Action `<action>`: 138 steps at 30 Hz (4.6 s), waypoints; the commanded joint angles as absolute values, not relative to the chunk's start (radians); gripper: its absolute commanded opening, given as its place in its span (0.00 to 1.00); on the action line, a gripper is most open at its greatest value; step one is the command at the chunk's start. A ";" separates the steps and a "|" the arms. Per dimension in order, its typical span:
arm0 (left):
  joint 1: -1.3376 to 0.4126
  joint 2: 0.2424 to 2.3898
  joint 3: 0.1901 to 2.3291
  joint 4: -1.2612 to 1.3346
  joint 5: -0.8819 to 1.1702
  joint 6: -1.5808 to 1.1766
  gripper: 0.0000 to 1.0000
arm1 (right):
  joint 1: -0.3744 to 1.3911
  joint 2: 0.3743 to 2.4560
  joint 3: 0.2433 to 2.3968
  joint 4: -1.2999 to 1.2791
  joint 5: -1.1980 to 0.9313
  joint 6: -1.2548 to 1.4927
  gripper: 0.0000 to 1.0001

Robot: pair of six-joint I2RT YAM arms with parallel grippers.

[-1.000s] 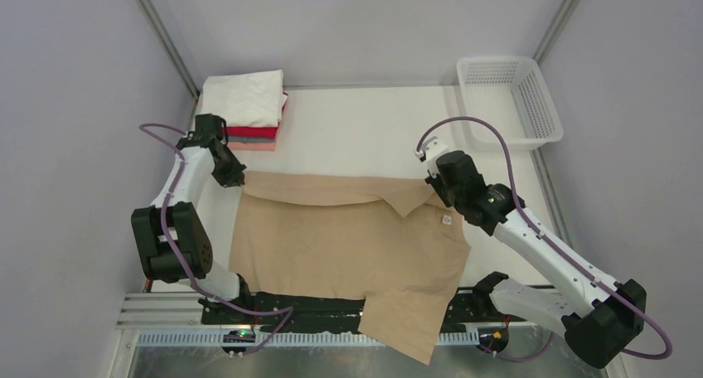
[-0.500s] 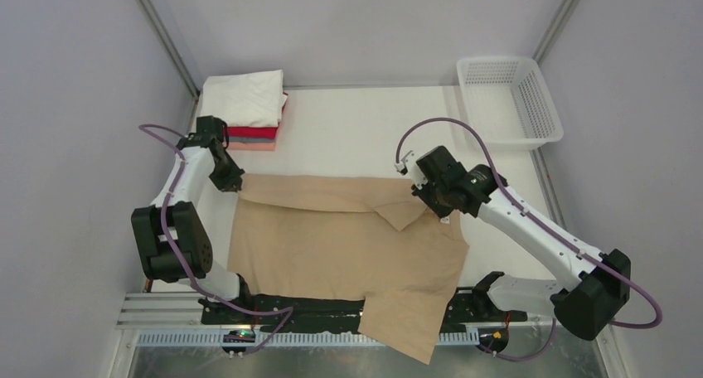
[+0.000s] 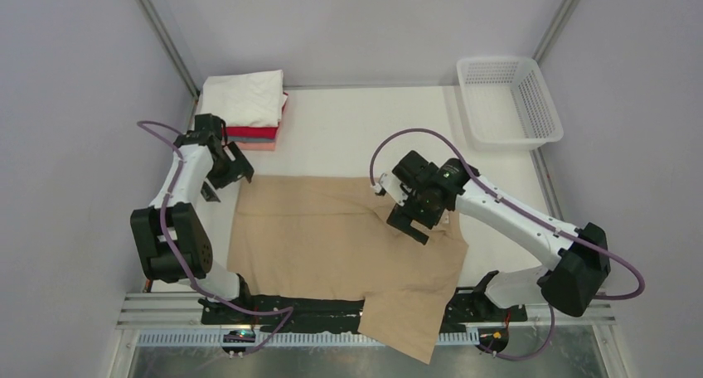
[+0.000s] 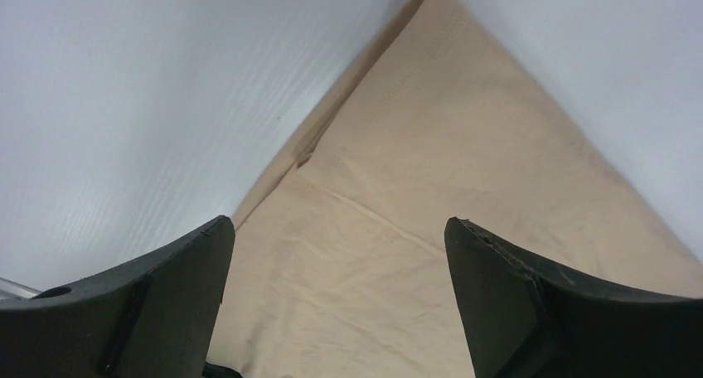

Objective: Fold and stack the t-shirts
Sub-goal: Fold the flattened tshirt in 1/3 of the way

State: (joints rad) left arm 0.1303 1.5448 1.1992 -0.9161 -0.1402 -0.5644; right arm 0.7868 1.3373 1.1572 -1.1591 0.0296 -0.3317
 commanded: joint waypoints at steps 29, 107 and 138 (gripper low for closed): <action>0.009 1.428 0.948 -0.669 0.067 -0.598 1.00 | 0.823 1.621 0.918 -0.503 0.116 0.092 0.48; 0.009 1.484 1.018 -0.696 0.078 -0.572 1.00 | 0.571 1.301 0.949 -0.566 -0.185 0.365 0.95; 0.011 2.056 1.636 -0.909 0.158 -0.581 1.00 | 0.119 1.972 1.329 -0.390 -0.173 0.349 0.95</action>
State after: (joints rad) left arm 0.0086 2.0148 1.5425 -0.8276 0.1677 -0.5926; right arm 0.1261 1.8984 1.2583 -0.4038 -0.1925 0.3656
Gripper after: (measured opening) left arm 0.994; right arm 0.948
